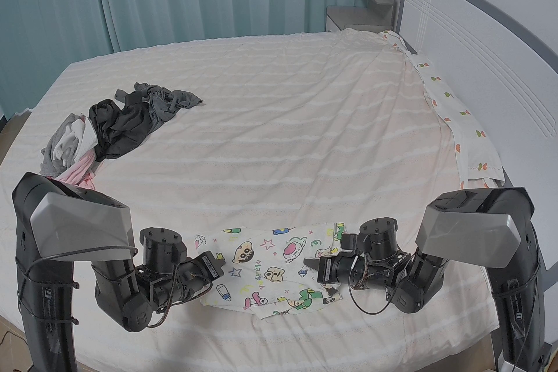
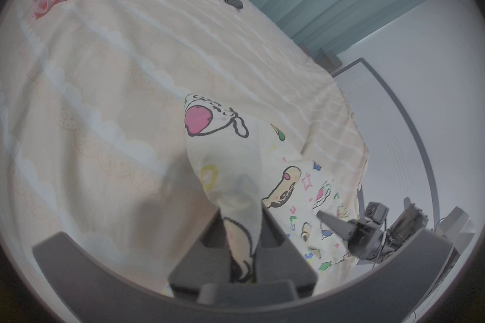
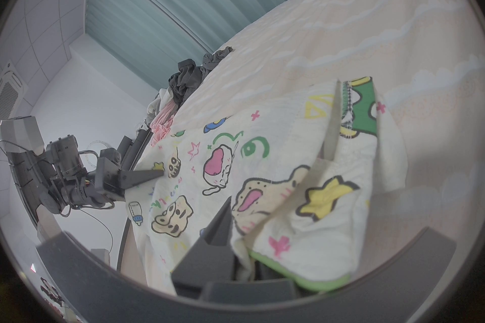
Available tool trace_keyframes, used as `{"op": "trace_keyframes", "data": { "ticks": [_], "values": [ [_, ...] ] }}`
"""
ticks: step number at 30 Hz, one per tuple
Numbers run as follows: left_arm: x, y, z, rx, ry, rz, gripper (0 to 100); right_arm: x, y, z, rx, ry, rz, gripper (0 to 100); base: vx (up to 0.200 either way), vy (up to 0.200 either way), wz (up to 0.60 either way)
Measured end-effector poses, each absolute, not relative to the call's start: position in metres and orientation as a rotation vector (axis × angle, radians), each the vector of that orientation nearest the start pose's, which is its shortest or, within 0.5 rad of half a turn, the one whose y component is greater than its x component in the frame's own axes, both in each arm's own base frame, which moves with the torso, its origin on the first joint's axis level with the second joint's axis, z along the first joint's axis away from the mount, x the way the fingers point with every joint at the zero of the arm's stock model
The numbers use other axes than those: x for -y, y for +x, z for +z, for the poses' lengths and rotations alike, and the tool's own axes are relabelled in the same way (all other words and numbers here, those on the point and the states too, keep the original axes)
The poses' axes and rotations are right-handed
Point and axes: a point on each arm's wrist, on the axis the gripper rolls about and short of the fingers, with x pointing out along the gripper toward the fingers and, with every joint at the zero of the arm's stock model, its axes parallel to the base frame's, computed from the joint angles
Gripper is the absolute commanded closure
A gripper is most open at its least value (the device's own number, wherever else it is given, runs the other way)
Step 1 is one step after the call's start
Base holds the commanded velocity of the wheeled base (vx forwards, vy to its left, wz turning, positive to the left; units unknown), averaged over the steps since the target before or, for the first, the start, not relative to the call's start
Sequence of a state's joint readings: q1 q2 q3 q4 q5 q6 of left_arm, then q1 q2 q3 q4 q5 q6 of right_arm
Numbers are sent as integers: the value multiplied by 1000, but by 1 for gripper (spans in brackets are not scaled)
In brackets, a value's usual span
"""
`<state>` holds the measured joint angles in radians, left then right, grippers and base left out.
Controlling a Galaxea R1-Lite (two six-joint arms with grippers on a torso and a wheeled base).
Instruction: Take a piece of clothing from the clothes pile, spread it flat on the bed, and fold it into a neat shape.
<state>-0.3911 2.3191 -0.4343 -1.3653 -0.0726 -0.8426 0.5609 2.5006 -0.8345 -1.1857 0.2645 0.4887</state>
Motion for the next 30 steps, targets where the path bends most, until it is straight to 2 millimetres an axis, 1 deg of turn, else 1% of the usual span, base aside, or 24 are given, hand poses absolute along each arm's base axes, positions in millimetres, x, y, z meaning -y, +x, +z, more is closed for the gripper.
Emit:
{"op": "trace_keyframes", "data": {
  "ticks": [5,8,30],
  "values": [
    [115,280,-16,-621,-745,-226,100,-212,325,-50,-679,378,669,100,0,0,0],
    [113,277,-16,-618,-747,-222,100,-211,324,-51,-685,378,668,100,0,0,0],
    [106,277,-18,-614,-745,-188,100,-210,323,-48,-651,385,677,100,0,200,0]
  ]
}}
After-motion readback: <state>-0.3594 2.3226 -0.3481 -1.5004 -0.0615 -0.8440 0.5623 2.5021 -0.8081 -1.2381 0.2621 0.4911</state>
